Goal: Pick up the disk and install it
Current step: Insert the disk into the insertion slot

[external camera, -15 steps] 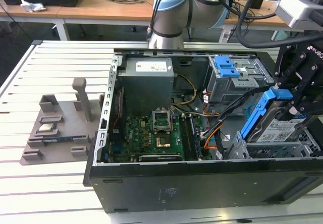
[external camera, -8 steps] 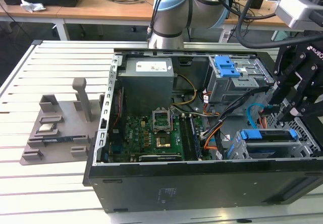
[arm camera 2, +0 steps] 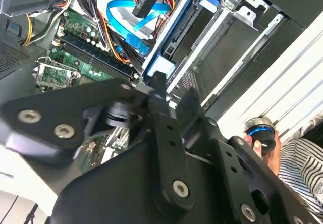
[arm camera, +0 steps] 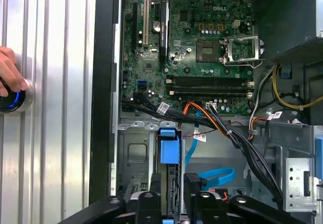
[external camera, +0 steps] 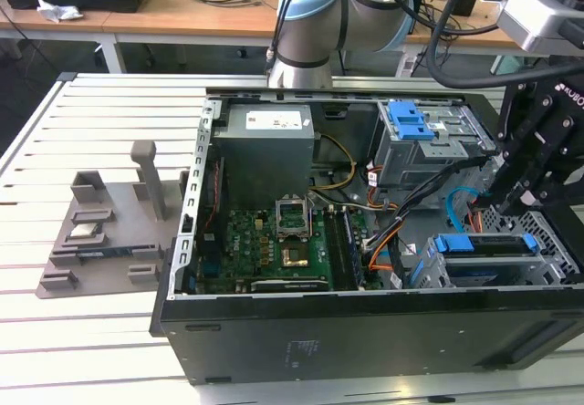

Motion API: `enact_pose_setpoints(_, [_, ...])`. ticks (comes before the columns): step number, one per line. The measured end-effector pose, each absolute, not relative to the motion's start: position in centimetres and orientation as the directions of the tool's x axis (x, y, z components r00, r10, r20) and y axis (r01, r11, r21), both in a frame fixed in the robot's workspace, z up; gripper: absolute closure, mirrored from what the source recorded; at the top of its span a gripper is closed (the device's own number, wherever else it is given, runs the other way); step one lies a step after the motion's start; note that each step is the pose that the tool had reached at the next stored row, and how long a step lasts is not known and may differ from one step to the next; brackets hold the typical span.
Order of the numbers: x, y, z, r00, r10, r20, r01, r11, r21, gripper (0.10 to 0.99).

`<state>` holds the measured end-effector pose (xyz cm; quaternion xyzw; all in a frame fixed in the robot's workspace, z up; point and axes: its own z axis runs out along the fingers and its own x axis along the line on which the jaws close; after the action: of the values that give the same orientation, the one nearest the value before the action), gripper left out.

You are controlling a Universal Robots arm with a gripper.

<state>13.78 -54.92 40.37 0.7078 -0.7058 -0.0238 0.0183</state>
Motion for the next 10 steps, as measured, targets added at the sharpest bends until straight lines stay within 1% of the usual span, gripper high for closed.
enact_pose_setpoints(1, [13.78, -54.92, 40.36, 0.003, -1.0, -0.008, -0.998, -0.003, 0.06, 0.792])
enact_pose_setpoints(4, [13.78, -54.92, 40.35, 0.002, -1.0, -0.008, -0.998, -0.003, 0.06, 0.973])
enact_pose_setpoints(10, [13.78, -54.92, 40.34, 0.003, -1.0, -0.008, -0.998, -0.003, 0.06, 0.98])
